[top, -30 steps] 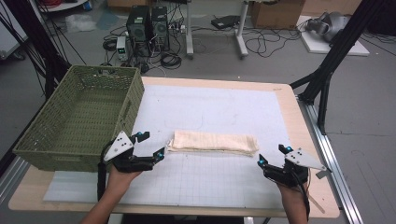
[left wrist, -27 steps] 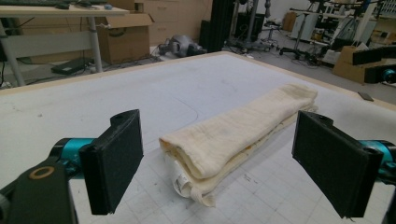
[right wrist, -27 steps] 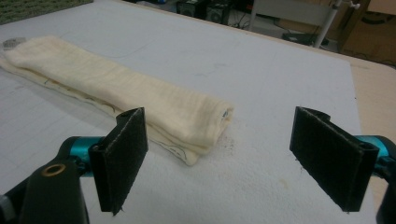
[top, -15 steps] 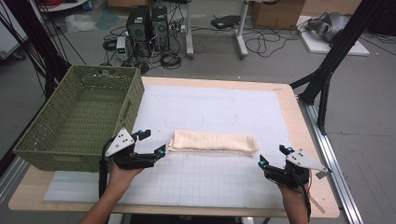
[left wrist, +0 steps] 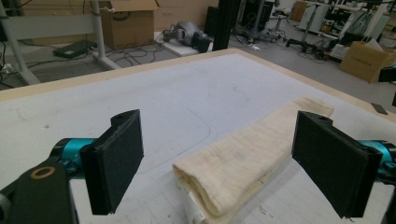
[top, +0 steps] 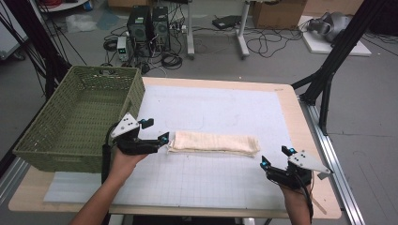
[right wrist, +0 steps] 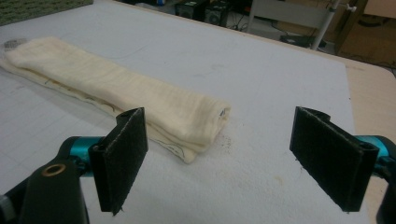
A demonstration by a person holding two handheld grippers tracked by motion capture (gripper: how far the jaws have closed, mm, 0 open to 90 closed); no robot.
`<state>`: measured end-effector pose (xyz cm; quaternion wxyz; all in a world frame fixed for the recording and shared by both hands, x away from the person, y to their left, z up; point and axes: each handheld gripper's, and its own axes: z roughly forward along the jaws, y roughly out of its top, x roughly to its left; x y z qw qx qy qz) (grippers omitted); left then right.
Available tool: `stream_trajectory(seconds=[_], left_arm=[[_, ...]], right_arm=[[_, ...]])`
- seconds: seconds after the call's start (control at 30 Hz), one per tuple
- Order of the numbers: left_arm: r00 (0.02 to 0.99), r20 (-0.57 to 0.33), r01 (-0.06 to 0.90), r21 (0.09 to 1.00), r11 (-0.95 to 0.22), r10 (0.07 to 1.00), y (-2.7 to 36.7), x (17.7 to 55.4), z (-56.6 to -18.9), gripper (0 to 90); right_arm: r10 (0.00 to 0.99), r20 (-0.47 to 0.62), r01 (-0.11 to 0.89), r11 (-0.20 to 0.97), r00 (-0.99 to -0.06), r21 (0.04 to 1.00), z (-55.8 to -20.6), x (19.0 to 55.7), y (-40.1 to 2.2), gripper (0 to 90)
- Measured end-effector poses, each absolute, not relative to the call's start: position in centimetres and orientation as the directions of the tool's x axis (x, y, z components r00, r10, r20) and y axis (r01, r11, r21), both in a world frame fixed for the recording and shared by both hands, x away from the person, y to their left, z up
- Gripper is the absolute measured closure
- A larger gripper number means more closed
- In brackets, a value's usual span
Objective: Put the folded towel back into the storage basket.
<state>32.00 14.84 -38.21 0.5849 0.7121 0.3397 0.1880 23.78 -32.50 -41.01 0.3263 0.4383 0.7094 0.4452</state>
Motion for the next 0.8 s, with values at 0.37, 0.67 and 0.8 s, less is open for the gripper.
stream_trajectory(seconds=[0.37,0.67,0.8], left_arm=[[0.698,-0.184,0.354,0.929,-0.11,0.692,13.8,34.1,-39.4,19.4],[0.69,-0.178,0.409,0.896,-0.175,0.701,11.7,36.2,-40.7,21.6],[0.68,-0.189,0.438,0.88,-0.185,0.709,11.3,36.7,-41.3,23.8]], right_arm=[[0.909,-0.078,0.332,0.228,-0.41,0.915,-41.1,23.8,-32.4,18.0],[0.904,-0.081,0.333,0.236,-0.419,0.913,-41.2,24.2,-32.2,18.0],[0.9,-0.09,0.334,0.25,-0.427,0.909,-41.2,24.2,-32.0,18.0]])
